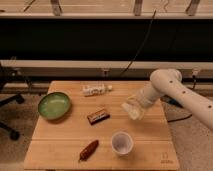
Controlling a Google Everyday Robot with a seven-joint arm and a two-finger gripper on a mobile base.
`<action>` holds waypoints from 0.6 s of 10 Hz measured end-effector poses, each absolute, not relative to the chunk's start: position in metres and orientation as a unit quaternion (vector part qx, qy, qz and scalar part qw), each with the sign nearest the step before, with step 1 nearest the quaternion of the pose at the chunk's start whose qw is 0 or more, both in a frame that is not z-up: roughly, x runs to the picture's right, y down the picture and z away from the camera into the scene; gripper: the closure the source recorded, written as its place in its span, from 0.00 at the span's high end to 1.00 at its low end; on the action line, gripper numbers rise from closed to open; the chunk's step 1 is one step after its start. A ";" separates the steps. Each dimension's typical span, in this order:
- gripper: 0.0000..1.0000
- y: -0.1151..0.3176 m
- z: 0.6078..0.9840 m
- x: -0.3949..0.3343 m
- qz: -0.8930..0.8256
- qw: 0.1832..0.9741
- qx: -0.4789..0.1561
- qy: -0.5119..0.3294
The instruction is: Place the white sponge in the ceramic cup
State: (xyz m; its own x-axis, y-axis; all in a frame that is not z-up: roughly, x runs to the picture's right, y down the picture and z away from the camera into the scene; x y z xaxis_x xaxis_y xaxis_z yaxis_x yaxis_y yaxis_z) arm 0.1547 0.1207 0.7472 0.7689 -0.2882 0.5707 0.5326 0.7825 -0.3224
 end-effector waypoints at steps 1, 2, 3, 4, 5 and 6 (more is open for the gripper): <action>0.00 0.123 0.739 0.153 -0.235 0.908 -0.237 -0.253; 0.00 0.127 0.728 0.145 -0.254 0.905 -0.232 -0.252; 0.00 0.132 0.717 0.138 -0.272 0.901 -0.228 -0.249; 0.00 0.137 0.711 0.135 -0.282 0.899 -0.226 -0.246; 0.00 0.145 0.701 0.129 -0.302 0.894 -0.224 -0.243; 0.00 0.150 0.695 0.126 -0.313 0.891 -0.223 -0.241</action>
State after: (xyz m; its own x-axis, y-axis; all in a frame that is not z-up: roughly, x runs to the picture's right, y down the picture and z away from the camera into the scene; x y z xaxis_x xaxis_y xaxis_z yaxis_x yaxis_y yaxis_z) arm 0.1262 0.1496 0.6949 0.6882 -0.4503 0.5689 0.6654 0.7043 -0.2474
